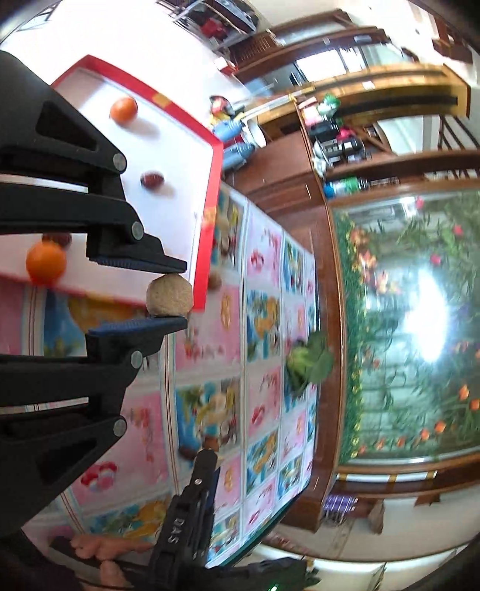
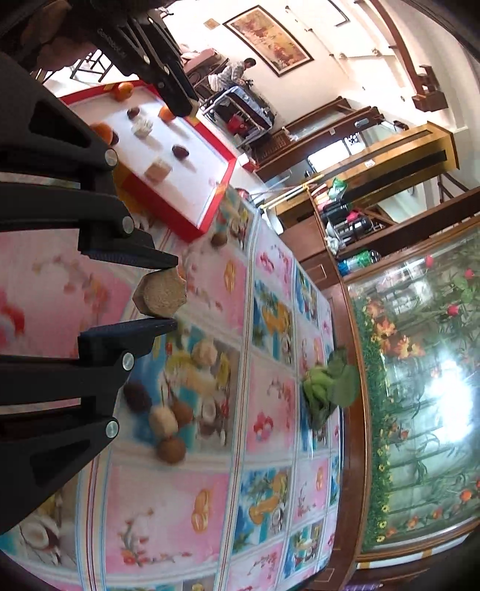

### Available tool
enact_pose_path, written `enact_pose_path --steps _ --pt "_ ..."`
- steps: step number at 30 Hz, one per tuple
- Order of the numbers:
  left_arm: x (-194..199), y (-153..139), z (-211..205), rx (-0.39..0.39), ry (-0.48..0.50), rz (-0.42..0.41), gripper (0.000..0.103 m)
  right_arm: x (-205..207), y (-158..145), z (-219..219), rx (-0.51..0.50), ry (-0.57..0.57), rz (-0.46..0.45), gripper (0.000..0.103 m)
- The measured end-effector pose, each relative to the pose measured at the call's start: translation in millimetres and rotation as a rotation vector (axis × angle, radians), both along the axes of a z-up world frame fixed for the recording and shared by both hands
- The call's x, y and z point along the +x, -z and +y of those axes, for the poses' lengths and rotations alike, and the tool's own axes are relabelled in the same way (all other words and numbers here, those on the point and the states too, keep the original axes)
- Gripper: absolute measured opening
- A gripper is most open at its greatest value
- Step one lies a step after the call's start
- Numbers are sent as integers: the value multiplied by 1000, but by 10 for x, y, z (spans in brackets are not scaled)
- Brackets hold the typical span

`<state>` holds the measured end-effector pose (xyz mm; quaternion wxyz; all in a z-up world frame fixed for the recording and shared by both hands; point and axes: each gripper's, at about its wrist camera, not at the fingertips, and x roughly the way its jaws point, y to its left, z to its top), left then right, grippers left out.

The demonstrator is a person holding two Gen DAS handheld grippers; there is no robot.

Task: Organize fruits
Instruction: 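Grasp a round beige bun with the left tool while the right tool holds its bun, then carry both buns into the tray and open both tools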

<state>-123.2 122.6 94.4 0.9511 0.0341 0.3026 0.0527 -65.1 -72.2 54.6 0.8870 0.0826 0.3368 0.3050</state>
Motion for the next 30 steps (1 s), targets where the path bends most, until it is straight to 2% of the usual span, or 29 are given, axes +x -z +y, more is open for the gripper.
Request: enact_pose_path --steps 6,14,22,25,30 --pt "-108 32 377 8 -85 -18 25 -124 -42 609 38 -92 -3 25" --pt "-230 119 870 -7 -166 -29 25 -229 -21 1362 -28 -183 -8 25" --pt "-284 246 1167 -44 -192 -14 25 -336 58 1701 -97 -238 -3 26" --pt "-293 305 1232 -58 -191 -5 25 -355 104 1775 -133 -234 -11 26" --pt "-279 404 1309 -67 -195 18 25 -290 211 1803 -163 -212 29 26"
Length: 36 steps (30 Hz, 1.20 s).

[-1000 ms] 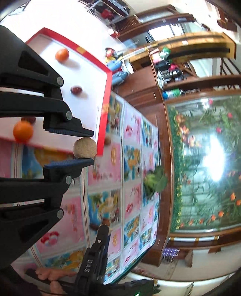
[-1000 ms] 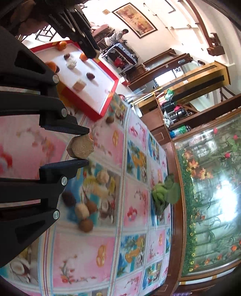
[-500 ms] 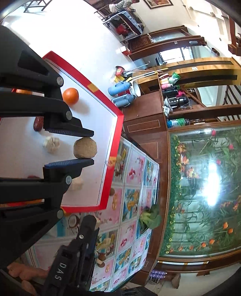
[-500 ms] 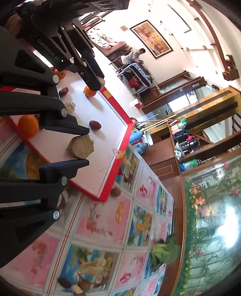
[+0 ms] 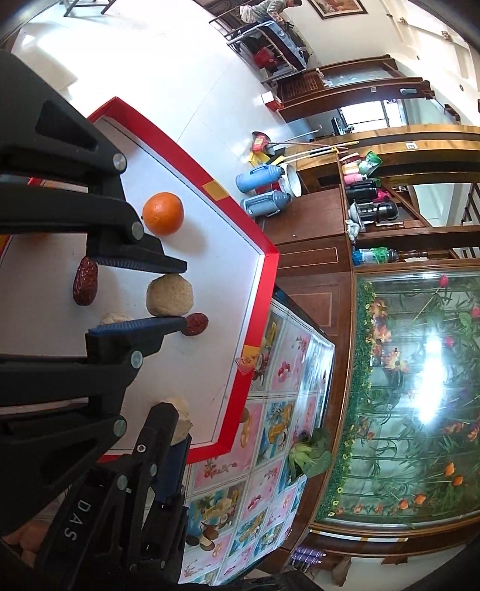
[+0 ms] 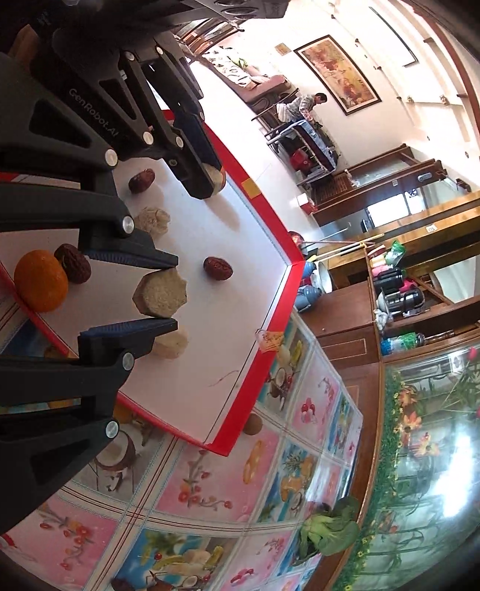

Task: Organize fruits
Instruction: 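Carry both buns into the tray and open both tools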

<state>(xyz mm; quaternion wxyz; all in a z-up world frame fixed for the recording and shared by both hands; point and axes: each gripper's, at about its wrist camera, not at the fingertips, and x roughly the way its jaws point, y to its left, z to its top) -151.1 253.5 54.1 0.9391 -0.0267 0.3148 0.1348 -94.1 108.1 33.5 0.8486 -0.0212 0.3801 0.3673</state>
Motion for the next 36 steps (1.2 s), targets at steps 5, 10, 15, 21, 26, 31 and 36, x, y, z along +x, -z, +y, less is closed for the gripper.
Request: enact_pose_path --steps 5,10,15,21,26,31,36 --pt "32 104 20 -5 7 29 25 13 37 -16 -19 3 -1 26" --pt "110 225 59 -18 5 78 25 -34 47 -12 -18 -26 -2 26" --pt "129 245 91 -27 -3 87 26 -71 39 -25 -10 -46 1 26" --pt "168 271 182 -32 -35 101 26 -15 181 81 -65 -98 92 25" --pt "218 303 263 -27 -65 117 26 -34 197 193 -113 -113 76 27" --pt "240 348 303 -40 -81 143 26 -70 196 242 -135 -123 56 35" --pt "252 335 272 -7 -93 161 31 -80 132 143 -93 -114 49 51"
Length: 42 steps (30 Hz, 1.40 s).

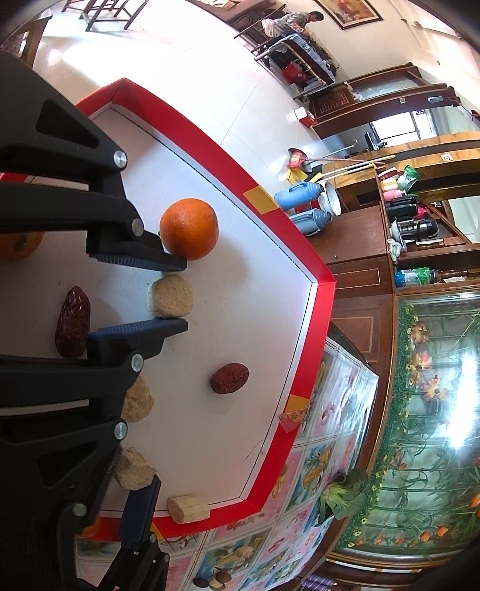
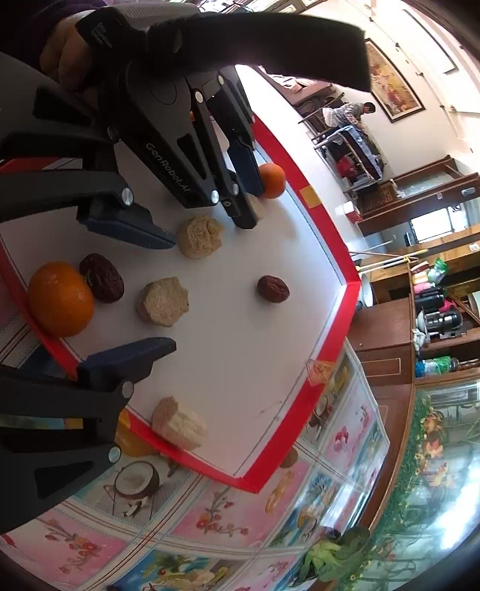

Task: Organize fruits
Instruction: 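Carry both buns into the tray and open both tools, then return to the pile and grasp a brown nut with the right tool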

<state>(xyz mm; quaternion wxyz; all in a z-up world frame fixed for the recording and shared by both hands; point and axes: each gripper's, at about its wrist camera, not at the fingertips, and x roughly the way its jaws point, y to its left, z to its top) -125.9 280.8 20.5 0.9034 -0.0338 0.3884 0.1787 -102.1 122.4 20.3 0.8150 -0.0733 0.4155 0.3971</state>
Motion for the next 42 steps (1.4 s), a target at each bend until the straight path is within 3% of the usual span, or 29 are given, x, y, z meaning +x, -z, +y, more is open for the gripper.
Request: enact_pose_path --steps 1,3,5,6,15,20,25,30,33,35,36,42 --pt "-4 -2 -1 1 -4 3 33 5 -36 -51 25 5 -5 51" --pt "-7 -8 1 -10 -8 9 57 24 -120 -198 86 18 -13 51" --pt "-33 -31 -5 -9 -20 -1 71 50 -201 -379 135 46 -36 52" --pt "-42 -47 -13 -3 -25 -6 73 70 -229 -459 149 61 -46 53" --pt "-103 -299 -394 51 25 -66 79 468 -327 -1685 238 329 -74 55" --pt "-71 -411 -886 72 149 -78 83 612 -312 -2509 221 498 -101 55" --pt "97 -424 -1505 55 326 -43 83 802 -179 -2990 166 591 -32 52" --pt "381 -325 -2072 30 482 14 83 894 -115 -3060 98 608 -10 33" --pt "533 -261 -2304 16 550 28 81 948 -46 -3019 92 566 32 29" --pt "667 -204 -2453 4 591 42 68 937 -29 -2995 79 542 37 29" --pt "707 -182 -2516 -6 612 53 66 929 -27 -2979 73 531 37 29" --pt "887 -108 -2764 -69 685 81 66 967 5 -2866 39 501 21 29"
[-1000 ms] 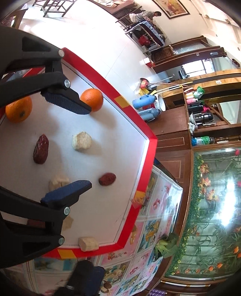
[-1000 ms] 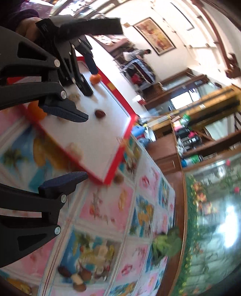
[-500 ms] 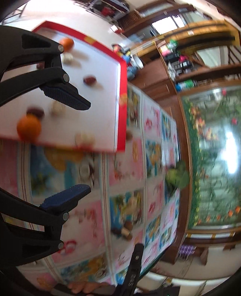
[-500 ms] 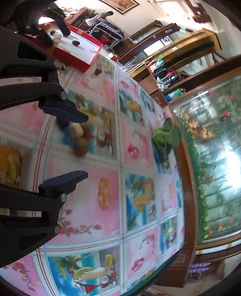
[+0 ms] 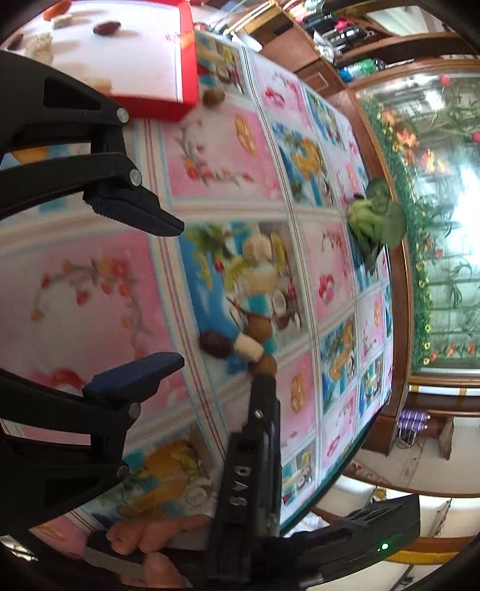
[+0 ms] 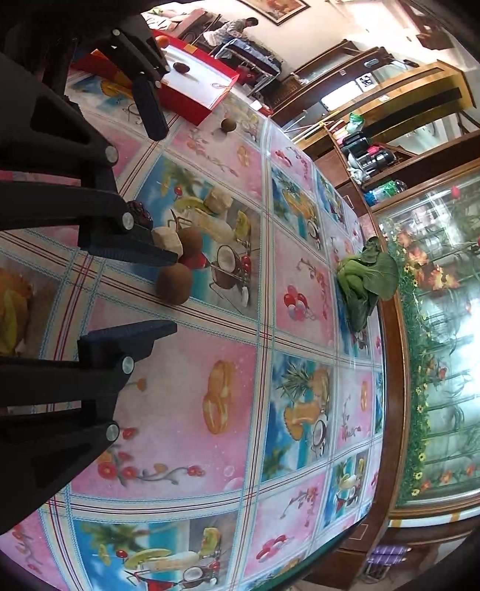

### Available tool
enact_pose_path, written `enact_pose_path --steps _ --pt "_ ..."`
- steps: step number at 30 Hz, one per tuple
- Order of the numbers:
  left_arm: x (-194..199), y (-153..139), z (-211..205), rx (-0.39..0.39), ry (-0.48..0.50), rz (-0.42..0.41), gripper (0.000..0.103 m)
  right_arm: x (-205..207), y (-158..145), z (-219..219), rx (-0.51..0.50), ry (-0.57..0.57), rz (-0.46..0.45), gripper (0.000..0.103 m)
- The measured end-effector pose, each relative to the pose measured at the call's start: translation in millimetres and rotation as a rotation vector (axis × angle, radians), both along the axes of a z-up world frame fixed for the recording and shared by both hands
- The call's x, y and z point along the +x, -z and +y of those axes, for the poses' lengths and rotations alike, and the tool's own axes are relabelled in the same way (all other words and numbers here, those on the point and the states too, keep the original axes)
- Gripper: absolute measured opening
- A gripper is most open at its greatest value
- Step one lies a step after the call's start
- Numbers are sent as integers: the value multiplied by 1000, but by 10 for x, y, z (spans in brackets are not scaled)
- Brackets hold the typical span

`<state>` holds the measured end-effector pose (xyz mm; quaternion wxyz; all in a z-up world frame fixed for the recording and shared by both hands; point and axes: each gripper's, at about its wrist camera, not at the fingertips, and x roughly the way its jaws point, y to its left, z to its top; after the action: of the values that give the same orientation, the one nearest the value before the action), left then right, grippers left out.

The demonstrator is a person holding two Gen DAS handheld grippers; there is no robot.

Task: Organize fruits
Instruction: 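Return to the pile and grasp a brown nut with the right tool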

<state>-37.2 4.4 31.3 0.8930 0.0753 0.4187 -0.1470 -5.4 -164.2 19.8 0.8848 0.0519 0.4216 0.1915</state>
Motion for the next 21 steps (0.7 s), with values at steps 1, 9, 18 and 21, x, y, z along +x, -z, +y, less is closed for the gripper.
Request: enact_pose_path --steps 1,9,18,21 --pt "18 2 -28 -4 7 -1 66 16 9 22 -13 -2 0 29" --pt "317 147 -252 -42 56 66 48 148 47 102 -44 -18 -7 30" --pt "360 197 -232 -109 106 45 41 191 37 129 -70 -56 3 21" --pt "424 202 -87 -199 97 72 27 217 36 71 -40 -52 36 21"
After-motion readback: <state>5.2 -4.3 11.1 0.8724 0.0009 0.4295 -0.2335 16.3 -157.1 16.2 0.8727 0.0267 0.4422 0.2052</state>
